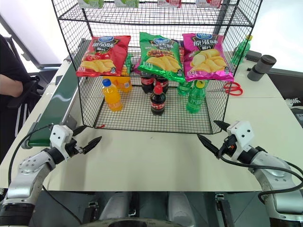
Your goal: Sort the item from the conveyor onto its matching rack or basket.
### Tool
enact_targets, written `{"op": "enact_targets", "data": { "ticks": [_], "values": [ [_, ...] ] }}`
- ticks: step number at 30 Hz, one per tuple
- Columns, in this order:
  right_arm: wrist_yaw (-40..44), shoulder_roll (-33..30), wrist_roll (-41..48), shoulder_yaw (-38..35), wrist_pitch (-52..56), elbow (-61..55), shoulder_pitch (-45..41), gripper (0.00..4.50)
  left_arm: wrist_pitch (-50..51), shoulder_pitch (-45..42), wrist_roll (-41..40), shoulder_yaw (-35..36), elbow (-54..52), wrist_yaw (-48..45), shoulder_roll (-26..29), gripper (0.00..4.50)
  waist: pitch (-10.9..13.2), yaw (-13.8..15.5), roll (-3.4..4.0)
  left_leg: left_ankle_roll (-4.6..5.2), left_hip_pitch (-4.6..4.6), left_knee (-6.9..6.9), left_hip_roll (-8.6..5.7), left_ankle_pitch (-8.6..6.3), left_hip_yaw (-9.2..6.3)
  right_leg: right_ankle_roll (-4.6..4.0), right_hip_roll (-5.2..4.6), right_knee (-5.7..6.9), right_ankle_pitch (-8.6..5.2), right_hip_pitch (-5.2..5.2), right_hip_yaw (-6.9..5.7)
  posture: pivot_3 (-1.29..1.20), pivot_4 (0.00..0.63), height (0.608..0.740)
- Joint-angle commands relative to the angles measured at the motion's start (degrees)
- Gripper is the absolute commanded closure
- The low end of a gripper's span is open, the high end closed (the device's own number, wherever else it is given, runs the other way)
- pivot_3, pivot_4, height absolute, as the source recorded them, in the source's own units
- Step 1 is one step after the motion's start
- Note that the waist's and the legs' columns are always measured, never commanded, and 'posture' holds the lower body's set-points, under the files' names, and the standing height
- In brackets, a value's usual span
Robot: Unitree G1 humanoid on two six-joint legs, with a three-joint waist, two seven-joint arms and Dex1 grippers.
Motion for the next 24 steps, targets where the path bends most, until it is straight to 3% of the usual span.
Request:
{"op": "enact_targets", "data": {
  "ticks": [1, 24],
  "values": [
    [0.0, 0.5, 0.1, -0.1, -1.1, -0.5, -0.2, 0.05, -0.8, 0.4, 0.1, 1.4, -2.3, 0.0, 0.7, 0.00, 0.0, 0.0, 0.00, 0.00, 0.00, 0.00, 0.00, 0.00, 0.00, 0.00, -0.01, 0.00, 0.00, 0.00, 0.00, 0.00, 0.150, 0.740],
    [-0.2, 0.5, 0.0, 0.4, -0.7, -2.2, 1.8, 0.05, 0.5, 3.3, 0.1, 2.3, -5.4, 0.7, 0.9, 0.00, 0.0, -0.1, 0.02, -0.02, -0.04, -0.15, 0.00, -0.01, -0.01, -0.17, -0.16, -0.14, -0.08, -0.07, 0.00, 0.00, 0.150, 0.740]
  ]
}}
